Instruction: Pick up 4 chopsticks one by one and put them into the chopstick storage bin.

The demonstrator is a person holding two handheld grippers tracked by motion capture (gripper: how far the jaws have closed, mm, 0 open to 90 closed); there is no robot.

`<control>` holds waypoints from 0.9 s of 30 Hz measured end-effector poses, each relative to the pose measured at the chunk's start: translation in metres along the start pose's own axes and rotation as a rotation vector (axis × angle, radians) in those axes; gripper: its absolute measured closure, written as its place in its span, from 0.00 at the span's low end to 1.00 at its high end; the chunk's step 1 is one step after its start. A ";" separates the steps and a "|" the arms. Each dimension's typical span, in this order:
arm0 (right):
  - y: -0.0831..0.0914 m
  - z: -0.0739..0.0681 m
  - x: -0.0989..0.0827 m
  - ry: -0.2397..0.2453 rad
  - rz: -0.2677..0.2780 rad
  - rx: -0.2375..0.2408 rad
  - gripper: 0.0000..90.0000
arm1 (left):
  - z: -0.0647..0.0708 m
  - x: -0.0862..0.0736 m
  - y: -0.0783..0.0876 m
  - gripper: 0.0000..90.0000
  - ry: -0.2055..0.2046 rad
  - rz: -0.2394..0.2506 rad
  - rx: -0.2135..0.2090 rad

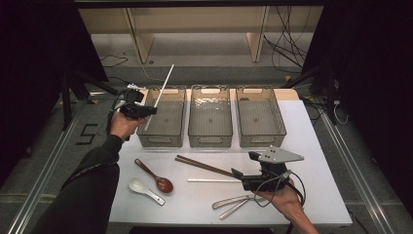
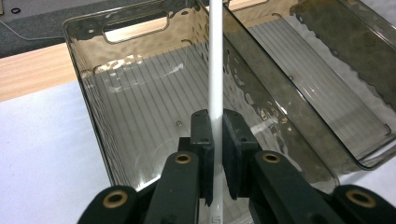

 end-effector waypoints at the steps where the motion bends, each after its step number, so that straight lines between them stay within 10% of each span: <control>1: 0.000 0.000 0.000 0.001 0.000 0.002 0.22 | -0.001 -0.001 -0.001 0.92 0.011 0.001 -0.002; 15: -0.001 -0.004 -0.001 0.011 -0.013 0.023 0.22 | -0.010 -0.012 -0.016 0.91 0.030 -0.017 0.040; 21: -0.002 -0.005 -0.002 0.016 -0.019 0.027 0.22 | -0.006 -0.012 -0.012 0.69 0.044 -0.015 0.030; 27: -0.001 -0.003 -0.002 0.011 -0.017 0.026 0.22 | 0.016 -0.014 0.005 0.50 -0.025 -0.010 -0.041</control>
Point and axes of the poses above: each handheld gripper's, and its own axes: y roughly backward along the jaws, x roughly out of its top, z roughly to its right, the point moved 7 cm from there along -y, roughly forward along the jaws, and after that the axes turned 1 degree about y, right-handed, at the moved point
